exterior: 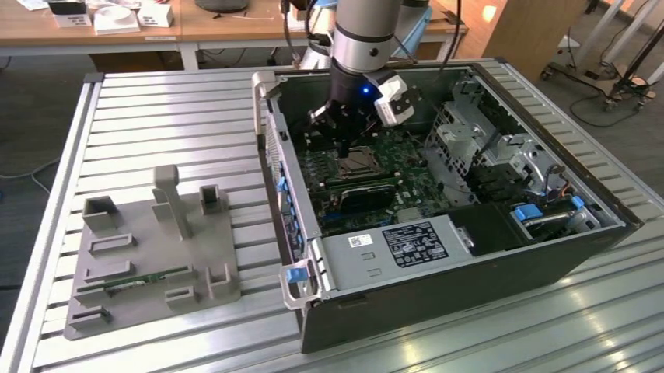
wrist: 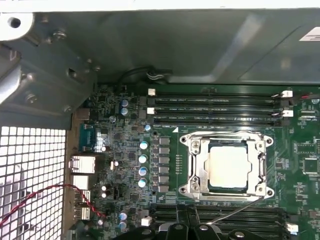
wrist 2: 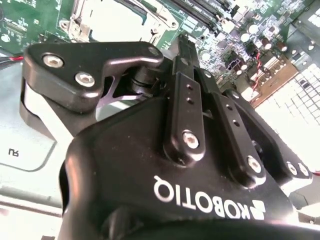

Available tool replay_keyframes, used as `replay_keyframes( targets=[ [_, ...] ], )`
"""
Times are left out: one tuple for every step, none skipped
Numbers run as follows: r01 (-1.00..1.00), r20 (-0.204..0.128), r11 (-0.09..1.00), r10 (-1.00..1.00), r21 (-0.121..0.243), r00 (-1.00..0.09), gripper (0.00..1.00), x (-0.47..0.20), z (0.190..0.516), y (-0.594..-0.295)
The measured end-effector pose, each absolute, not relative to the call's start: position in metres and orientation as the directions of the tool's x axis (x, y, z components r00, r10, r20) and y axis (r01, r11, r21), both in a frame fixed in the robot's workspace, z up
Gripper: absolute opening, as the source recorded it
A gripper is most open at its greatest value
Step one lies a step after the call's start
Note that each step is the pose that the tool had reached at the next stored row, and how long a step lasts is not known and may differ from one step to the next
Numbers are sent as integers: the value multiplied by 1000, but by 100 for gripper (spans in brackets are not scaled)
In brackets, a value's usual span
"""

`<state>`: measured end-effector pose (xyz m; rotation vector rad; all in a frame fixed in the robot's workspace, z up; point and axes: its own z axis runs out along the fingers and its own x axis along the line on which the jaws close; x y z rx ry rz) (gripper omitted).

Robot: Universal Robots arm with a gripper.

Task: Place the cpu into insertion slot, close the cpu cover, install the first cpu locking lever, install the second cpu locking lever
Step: 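Install the second cpu locking lever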

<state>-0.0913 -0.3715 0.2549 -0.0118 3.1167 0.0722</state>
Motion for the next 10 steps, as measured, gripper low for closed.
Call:
replay_keyframes(
  targets=[
    [-8,-24,999,-7,46,-1000,10,-90,255,-371],
    [-8,-24,999,-7,46,-1000,10,-89,255,-371],
    [-8,-24,999,-7,46,-1000,10,-88,256,-371],
    [-8,-24,999,-7,46,-1000,10,-87,256,-371],
    [-8,-24,999,-7,46,-1000,10,-85,256,-371],
    [-8,-24,999,-7,46,-1000,10,-84,257,-371],
    [-8,-24,999,-7,46,-1000,10,-83,257,-371],
    [-8,-24,999,-7,46,-1000,10,-81,257,-371],
    [-8,-24,999,-7,46,-1000,10,-80,257,-371],
    [-8,-24,999,-7,46,-1000,10,-77,257,-371]
  ],
)
